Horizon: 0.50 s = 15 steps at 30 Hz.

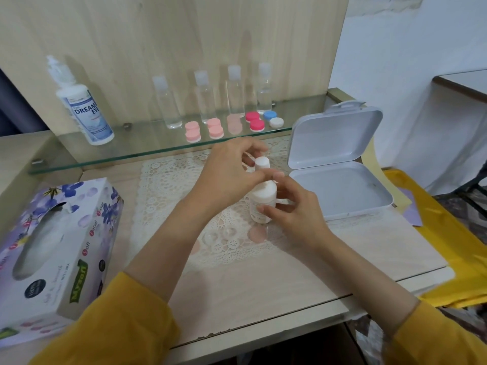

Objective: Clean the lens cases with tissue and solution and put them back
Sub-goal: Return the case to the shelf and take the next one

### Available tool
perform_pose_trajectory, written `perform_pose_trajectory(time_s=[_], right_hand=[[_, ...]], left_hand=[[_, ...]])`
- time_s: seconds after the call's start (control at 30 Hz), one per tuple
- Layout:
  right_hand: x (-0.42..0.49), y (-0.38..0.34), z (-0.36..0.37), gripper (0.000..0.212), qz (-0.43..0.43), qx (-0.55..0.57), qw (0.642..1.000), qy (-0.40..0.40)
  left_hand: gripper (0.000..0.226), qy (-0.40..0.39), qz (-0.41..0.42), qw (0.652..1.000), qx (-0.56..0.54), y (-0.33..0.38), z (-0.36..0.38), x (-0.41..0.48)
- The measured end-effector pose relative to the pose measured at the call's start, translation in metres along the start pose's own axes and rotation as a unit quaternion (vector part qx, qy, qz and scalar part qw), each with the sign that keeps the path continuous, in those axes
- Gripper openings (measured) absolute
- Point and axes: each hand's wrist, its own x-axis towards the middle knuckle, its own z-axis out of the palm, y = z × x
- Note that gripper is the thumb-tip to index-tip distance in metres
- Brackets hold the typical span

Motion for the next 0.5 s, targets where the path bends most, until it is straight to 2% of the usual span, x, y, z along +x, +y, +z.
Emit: perform_pose_trajectory(time_s=[0.1, 0.2, 0.3, 0.4, 0.5], right_hand=[[0.001, 0.0, -0.002, 0.051, -0.004, -0.012, 1.0, -0.004], [0.001, -0.001, -0.002, 0.049, -0.012, -0.024, 1.0, -0.004], [0.004, -0.004, -0.003, 0.048, -0.023, -0.054, 0.998, 0.009], [0.011, -0.008, -0.004, 0.043, -0.028, -0.092, 0.995, 0.021], [0.023, -0.011, -0.005, 0.041, -0.03, -0.123, 0.991, 0.04]], left_hand=[[0.02, 0.009, 0.005, 1.0, -0.016, -0.001, 0.001, 0.0], [0.029, -0.038, 0.017, 0.998, -0.046, -0.003, -0.003, -0.003], [0.028, -0.011, -0.001, 0.998, -0.061, -0.013, -0.011, -0.01], [0.025, 0.026, -0.062, 0.998, 0.005, -0.041, -0.021, -0.023], [0.028, 0.017, -0.141, 0.984, 0.11, -0.077, -0.03, -0.044]])
